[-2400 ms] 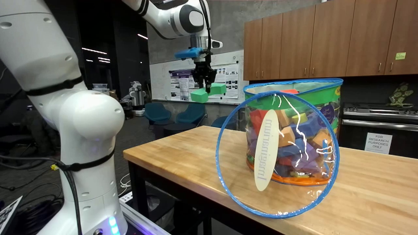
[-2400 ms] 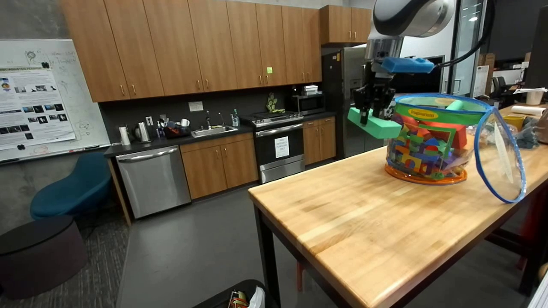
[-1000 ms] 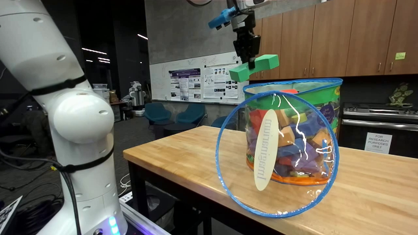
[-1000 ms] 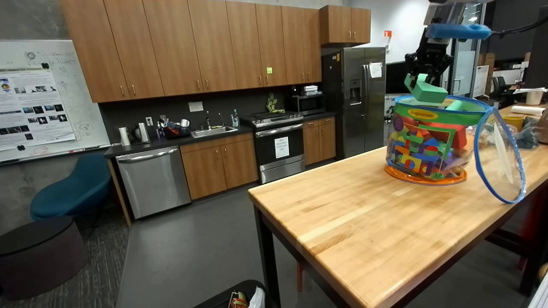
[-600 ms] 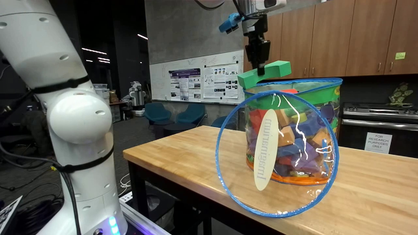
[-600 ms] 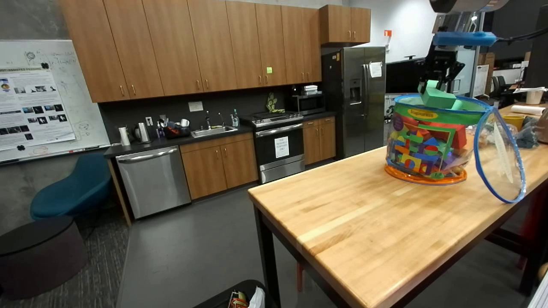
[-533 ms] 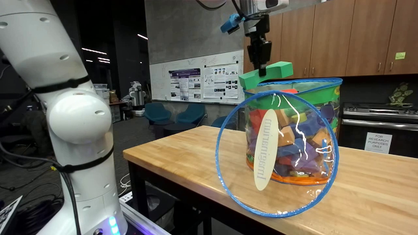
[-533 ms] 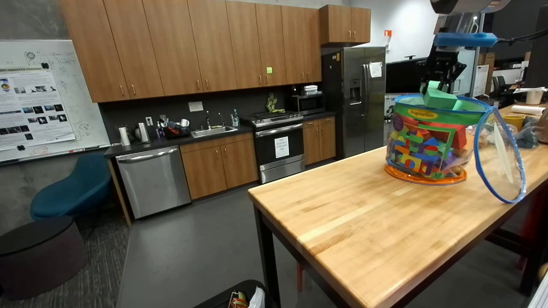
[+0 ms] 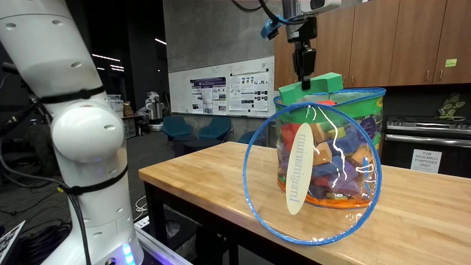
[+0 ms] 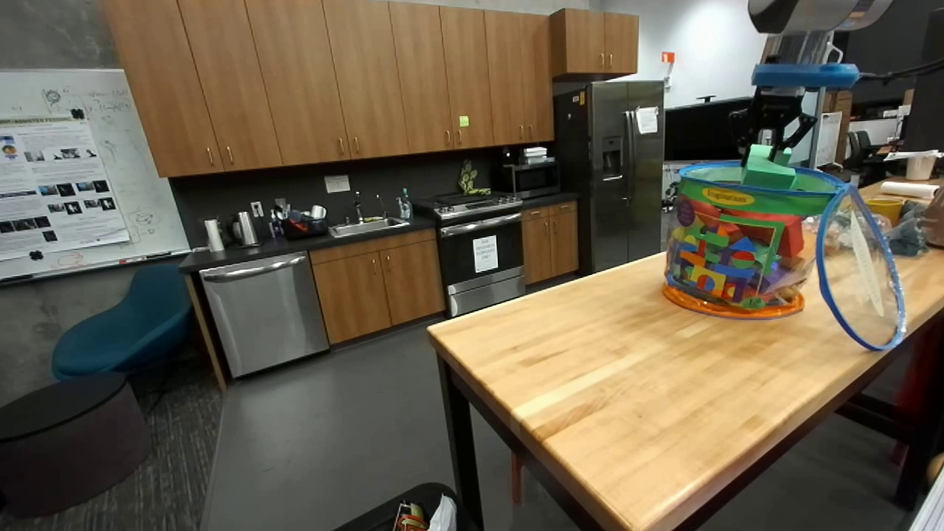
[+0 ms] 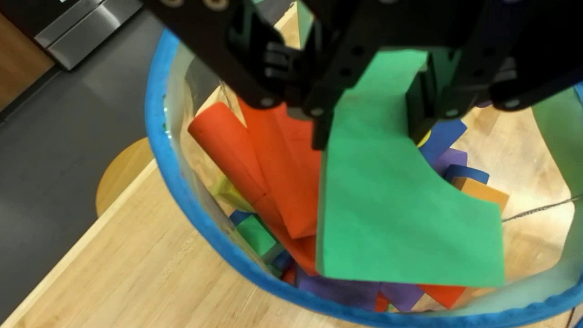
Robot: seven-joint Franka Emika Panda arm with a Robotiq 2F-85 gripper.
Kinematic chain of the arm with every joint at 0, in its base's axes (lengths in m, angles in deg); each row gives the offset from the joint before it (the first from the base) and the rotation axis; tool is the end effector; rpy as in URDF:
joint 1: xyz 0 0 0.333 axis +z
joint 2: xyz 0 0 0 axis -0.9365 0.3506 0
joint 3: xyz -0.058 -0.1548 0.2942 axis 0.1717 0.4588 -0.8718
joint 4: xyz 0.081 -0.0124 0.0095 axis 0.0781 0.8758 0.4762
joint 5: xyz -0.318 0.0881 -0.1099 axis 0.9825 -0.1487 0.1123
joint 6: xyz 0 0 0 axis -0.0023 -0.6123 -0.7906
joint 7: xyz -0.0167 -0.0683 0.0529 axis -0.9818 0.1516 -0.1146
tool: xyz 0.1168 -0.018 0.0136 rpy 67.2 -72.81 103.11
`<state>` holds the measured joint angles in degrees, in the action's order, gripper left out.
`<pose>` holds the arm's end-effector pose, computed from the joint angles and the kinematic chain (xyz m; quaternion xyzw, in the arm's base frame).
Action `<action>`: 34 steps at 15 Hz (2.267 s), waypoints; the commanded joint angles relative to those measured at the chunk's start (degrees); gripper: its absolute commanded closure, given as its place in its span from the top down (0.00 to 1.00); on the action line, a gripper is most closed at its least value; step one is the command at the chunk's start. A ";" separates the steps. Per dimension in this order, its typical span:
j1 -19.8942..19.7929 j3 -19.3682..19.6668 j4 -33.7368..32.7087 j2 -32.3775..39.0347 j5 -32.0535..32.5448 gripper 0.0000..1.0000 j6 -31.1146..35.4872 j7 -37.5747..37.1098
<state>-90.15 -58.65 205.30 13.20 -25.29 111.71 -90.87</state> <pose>0.3404 -0.2915 0.6034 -0.8563 0.5033 -0.1094 0.0380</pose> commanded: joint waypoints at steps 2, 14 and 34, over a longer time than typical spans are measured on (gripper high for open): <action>-0.27 0.29 -3.24 2.99 -1.23 0.70 -1.74 -2.01; 4.52 -3.50 -3.53 1.09 -2.50 1.00 -2.69 4.30; 13.87 -13.60 8.97 -1.77 0.36 1.00 7.55 13.32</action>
<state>-76.94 -72.02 208.58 13.88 -25.06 115.61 -77.88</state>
